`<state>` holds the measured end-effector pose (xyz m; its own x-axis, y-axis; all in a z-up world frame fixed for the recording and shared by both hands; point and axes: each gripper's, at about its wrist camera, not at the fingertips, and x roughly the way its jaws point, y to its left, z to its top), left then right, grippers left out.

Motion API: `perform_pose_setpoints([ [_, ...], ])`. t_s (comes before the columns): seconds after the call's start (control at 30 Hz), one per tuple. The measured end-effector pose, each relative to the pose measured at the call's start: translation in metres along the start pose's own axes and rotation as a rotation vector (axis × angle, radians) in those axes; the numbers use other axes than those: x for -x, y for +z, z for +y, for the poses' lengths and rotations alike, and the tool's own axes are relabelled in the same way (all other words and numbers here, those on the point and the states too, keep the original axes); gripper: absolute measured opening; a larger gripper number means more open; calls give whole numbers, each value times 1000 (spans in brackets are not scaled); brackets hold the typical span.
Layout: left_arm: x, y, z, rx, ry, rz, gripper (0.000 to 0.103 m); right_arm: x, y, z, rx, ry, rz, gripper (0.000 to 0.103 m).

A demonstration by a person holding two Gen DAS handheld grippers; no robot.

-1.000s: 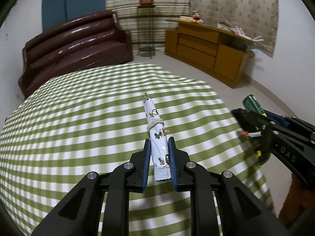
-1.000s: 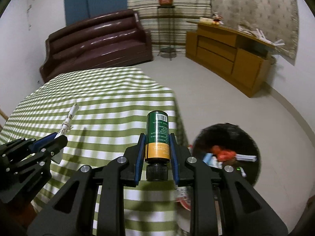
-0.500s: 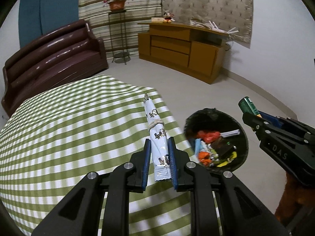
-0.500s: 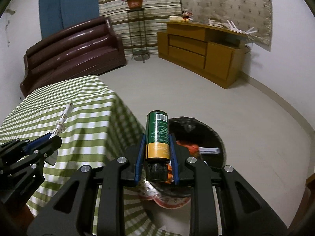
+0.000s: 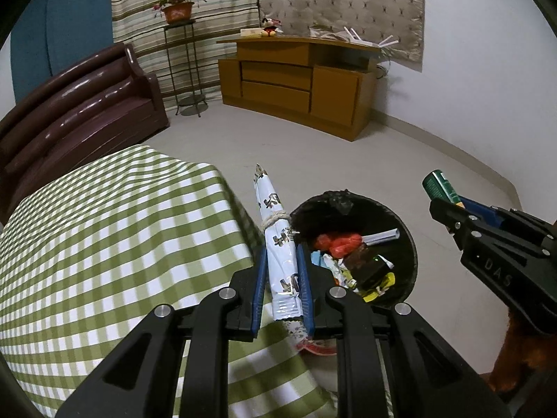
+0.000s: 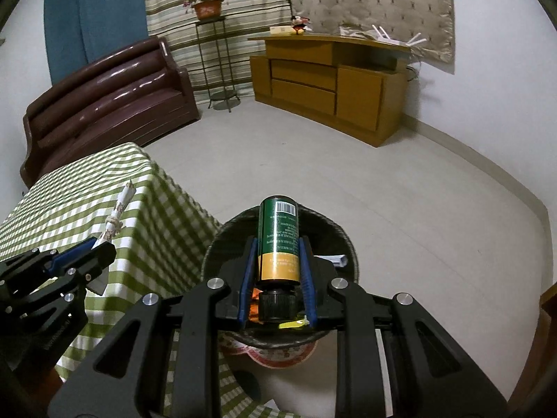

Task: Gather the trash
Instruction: 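Carry the white paper tube and green bottle over the bin with both grippers, then open both grippers to drop the paper tube and green bottle into the bin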

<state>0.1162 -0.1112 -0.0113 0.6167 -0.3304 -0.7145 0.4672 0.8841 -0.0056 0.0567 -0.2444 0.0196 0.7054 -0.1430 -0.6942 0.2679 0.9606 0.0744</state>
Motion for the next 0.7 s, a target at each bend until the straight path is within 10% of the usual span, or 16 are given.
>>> perform_pose_setpoints([
  [0.7,-38,12,-33,-60,-1,26,19,-27,6,-22,-49,5,6,23],
])
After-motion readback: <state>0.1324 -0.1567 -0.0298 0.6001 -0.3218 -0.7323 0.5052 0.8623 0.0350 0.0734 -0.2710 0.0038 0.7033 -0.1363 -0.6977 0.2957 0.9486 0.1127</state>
